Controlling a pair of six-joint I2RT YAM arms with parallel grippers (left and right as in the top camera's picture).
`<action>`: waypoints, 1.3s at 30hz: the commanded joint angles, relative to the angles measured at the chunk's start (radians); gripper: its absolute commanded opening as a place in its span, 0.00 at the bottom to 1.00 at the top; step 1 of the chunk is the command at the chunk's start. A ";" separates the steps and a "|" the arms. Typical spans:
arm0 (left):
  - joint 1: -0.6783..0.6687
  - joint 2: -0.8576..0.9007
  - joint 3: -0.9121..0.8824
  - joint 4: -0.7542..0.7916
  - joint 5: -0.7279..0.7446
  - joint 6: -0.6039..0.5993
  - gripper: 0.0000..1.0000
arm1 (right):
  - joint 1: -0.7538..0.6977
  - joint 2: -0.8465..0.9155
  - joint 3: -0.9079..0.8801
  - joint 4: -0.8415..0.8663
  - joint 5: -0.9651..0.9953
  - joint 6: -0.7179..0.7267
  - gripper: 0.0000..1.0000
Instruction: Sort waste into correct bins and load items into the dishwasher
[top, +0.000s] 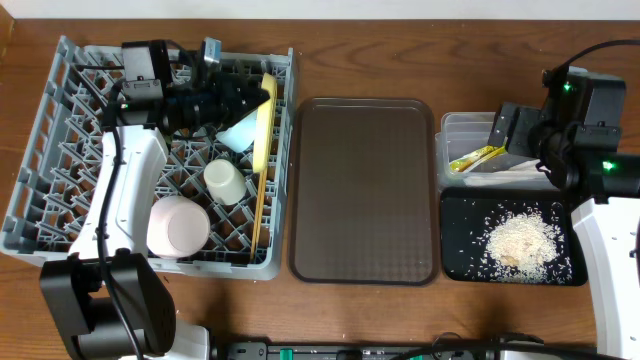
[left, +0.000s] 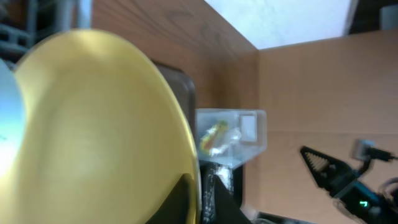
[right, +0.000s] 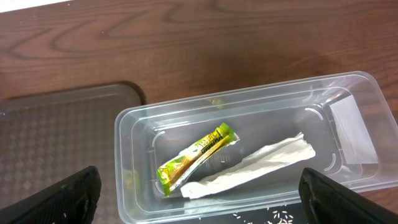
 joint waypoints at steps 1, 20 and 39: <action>0.004 0.002 -0.005 -0.004 -0.079 0.000 0.48 | -0.006 0.003 0.008 -0.001 0.010 0.010 0.99; 0.024 0.000 -0.005 -0.019 -0.086 0.000 0.87 | -0.006 0.003 0.008 -0.001 0.010 0.010 0.99; 0.024 0.000 -0.005 -0.019 -0.086 0.000 0.95 | 0.011 -0.389 -0.094 0.244 0.021 -0.150 0.99</action>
